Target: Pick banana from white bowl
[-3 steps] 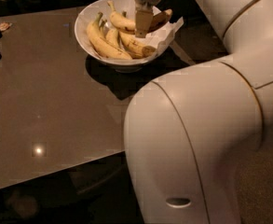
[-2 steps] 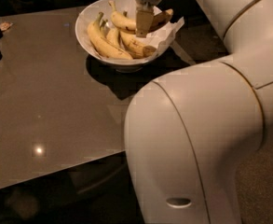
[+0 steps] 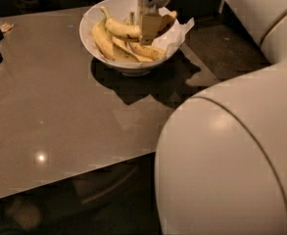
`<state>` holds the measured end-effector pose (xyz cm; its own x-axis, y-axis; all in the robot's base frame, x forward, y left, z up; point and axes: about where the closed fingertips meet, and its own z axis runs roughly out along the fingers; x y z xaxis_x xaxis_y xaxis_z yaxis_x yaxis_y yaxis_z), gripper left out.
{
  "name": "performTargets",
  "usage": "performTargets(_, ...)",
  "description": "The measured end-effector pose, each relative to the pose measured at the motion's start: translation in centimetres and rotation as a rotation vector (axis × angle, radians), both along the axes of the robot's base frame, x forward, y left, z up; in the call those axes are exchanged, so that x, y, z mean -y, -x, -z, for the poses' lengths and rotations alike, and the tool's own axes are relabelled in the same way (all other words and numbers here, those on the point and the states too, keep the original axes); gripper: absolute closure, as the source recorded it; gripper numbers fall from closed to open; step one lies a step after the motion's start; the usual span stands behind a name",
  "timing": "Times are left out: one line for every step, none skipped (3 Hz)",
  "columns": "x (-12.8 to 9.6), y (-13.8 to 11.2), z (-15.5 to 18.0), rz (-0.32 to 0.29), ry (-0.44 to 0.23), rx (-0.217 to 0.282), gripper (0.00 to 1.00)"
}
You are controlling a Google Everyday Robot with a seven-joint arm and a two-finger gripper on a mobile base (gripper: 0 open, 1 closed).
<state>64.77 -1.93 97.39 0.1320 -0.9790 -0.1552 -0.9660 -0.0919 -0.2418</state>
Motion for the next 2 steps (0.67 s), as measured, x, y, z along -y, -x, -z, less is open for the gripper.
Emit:
performTargets(-0.2, -0.2, 0.0, -0.001, -0.004, 0.008, 1.0)
performTargets(-1.6, 1.5, -0.5, -0.04, 0.02, -0.018, 1.0)
